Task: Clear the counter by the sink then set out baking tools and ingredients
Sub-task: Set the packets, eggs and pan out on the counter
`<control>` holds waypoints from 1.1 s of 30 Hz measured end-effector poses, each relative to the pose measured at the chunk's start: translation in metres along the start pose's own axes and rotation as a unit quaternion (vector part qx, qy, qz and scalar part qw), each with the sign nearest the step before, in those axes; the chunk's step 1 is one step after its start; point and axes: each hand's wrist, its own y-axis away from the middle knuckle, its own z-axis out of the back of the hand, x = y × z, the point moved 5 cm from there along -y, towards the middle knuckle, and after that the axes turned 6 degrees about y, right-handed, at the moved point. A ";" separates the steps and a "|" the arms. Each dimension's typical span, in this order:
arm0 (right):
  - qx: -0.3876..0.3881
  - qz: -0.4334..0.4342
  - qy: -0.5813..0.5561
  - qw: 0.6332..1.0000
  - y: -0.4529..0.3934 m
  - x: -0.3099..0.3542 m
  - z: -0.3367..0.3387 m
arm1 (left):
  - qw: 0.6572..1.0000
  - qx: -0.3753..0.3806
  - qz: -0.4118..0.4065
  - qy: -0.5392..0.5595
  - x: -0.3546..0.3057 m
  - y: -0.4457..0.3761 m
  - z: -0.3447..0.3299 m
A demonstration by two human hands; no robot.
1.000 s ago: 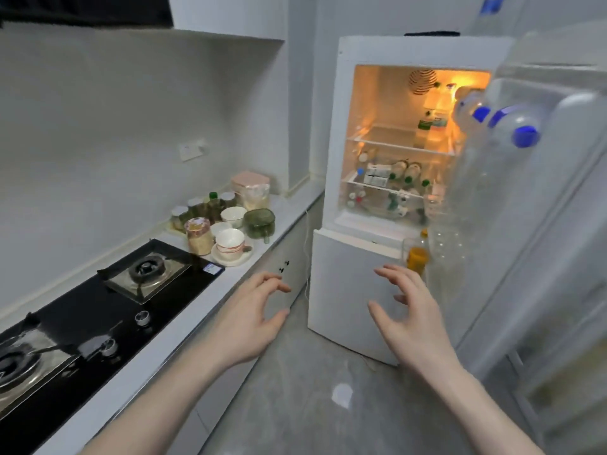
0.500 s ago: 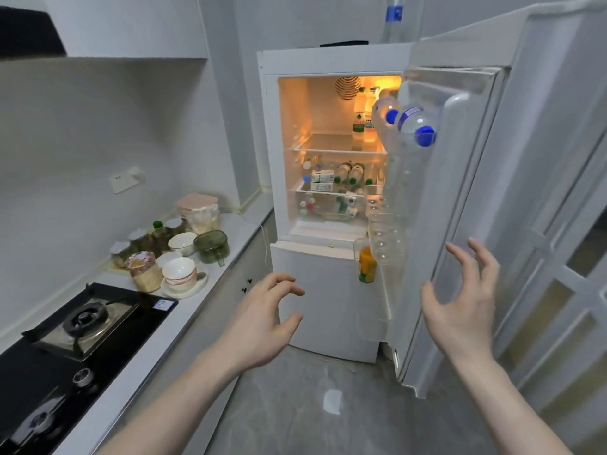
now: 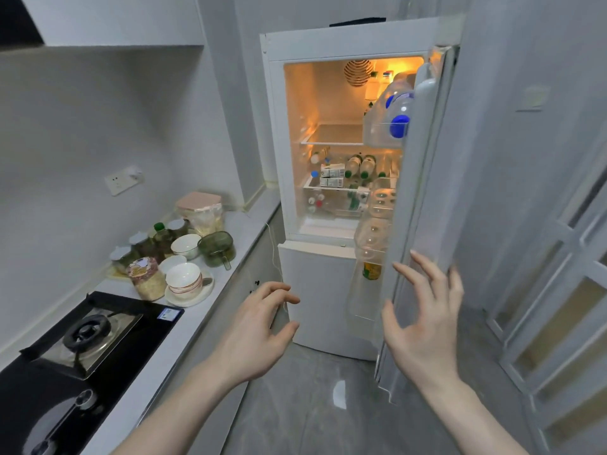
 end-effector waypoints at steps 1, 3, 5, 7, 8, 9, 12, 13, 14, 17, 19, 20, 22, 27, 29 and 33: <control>0.011 0.007 -0.004 1.000 -0.001 0.007 -0.011 | 1.000 0.000 0.003 0.007 0.008 -0.005 0.003; 0.035 0.026 -0.014 0.999 -0.003 0.020 -0.032 | 1.000 -0.002 0.009 0.021 0.024 -0.013 0.008; 0.055 0.051 -0.019 0.997 -0.008 0.035 -0.060 | 1.000 -0.006 0.015 0.025 0.046 -0.023 0.016; 0.071 0.073 -0.018 0.995 -0.014 0.046 -0.084 | 0.999 -0.009 0.016 0.028 0.066 -0.033 0.027; 0.078 0.079 -0.014 0.994 -0.017 0.051 -0.098 | 0.999 -0.012 0.014 0.028 0.077 -0.038 0.033; 0.086 0.083 -0.011 0.993 -0.021 0.056 -0.110 | 0.999 -0.014 0.017 0.028 0.088 -0.044 0.039; 0.104 0.086 0.002 0.991 -0.032 0.068 -0.144 | 0.999 -0.019 0.025 0.022 0.117 -0.061 0.058; 0.107 0.089 0.003 0.990 -0.039 0.075 -0.159 | 0.999 -0.023 0.027 0.021 0.130 -0.070 0.066; 0.111 0.091 0.002 0.990 -0.043 0.078 -0.168 | 0.999 -0.026 0.029 0.020 0.137 -0.076 0.070; 0.119 0.105 -0.001 0.987 -0.059 0.089 -0.197 | 0.999 -0.039 0.024 0.015 0.158 -0.096 0.082; 0.133 0.116 -0.014 0.984 -0.071 0.091 -0.213 | 0.999 -0.042 0.026 0.014 0.169 -0.108 0.085; 0.139 0.123 -0.025 0.982 -0.077 0.090 -0.220 | 0.999 -0.042 0.024 0.016 0.173 -0.115 0.086; 0.144 0.131 -0.042 0.980 -0.088 0.086 -0.229 | 0.999 -0.037 0.021 0.015 0.179 -0.126 0.085; 0.144 0.087 -0.068 0.983 -0.127 0.046 -0.252 | 0.998 -0.046 0.021 0.022 0.187 -0.170 0.078; 0.141 0.074 -0.069 0.985 -0.147 0.026 -0.258 | 0.998 -0.054 0.020 0.035 0.186 -0.194 0.074; 0.134 0.083 -0.068 0.985 -0.188 -0.015 -0.268 | 0.990 -0.097 0.050 0.090 0.185 -0.249 0.064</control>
